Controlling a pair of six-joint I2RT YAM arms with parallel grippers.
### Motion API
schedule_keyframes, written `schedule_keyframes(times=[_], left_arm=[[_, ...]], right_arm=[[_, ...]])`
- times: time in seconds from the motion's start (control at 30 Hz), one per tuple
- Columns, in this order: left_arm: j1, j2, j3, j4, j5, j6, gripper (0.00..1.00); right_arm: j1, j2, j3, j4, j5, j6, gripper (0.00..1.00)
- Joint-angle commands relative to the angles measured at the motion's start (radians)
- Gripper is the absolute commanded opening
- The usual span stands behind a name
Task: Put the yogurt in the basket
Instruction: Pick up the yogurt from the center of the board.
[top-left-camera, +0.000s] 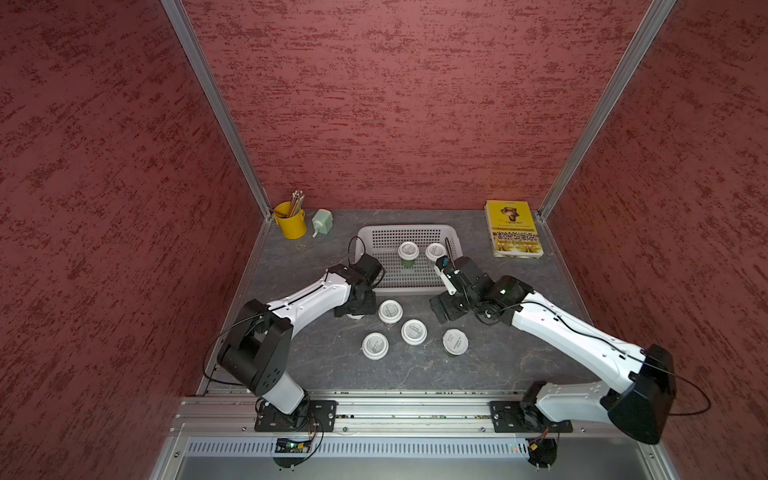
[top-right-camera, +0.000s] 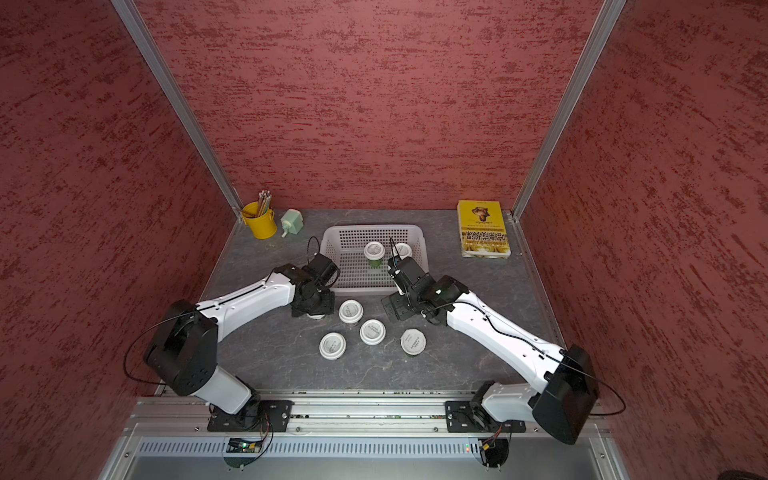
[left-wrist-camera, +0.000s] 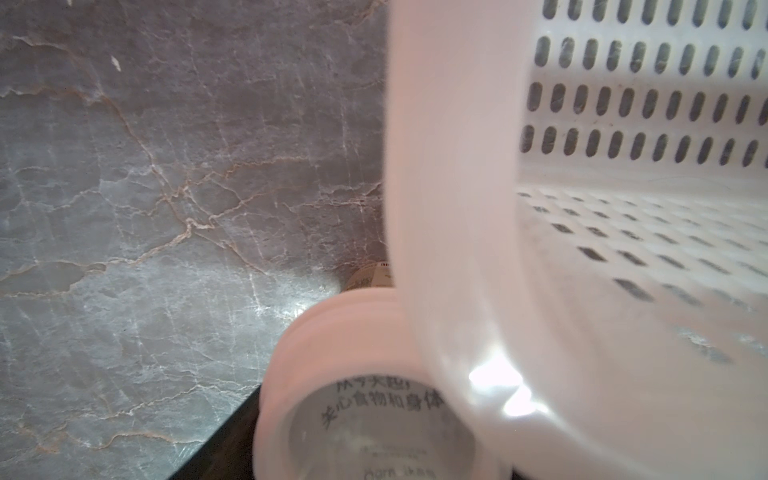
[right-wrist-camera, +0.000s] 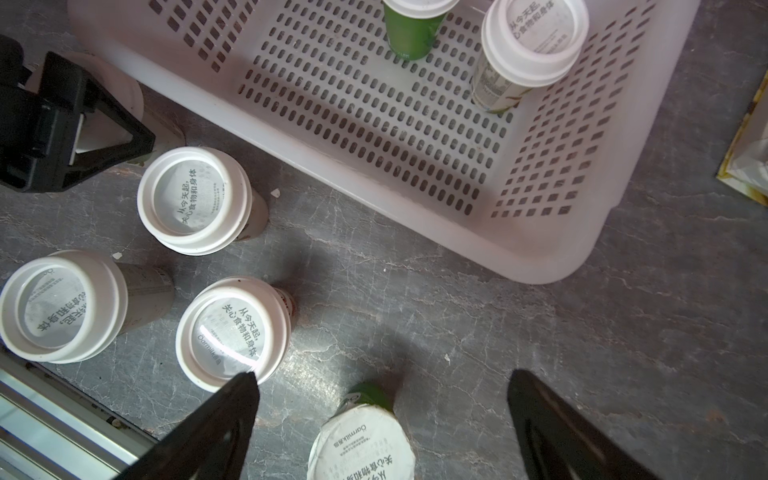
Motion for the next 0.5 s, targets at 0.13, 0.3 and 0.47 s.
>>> schedule_keyframes(times=[0.13, 0.3, 0.47], left_arm=[[-0.002, -0.031, 0.009, -0.026, -0.022, 0.014, 0.77], [-0.003, -0.068, 0.024, -0.069, -0.022, 0.017, 0.77], [-0.007, -0.138, 0.042, -0.141, -0.023, 0.013, 0.76]], right_arm=[[0.011, -0.004, 0.001, 0.016, 0.011, 0.010, 0.98], [0.011, -0.004, 0.000, 0.016, 0.010, 0.011, 0.98], [0.011, -0.010, 0.006, 0.014, 0.007, 0.008, 0.99]])
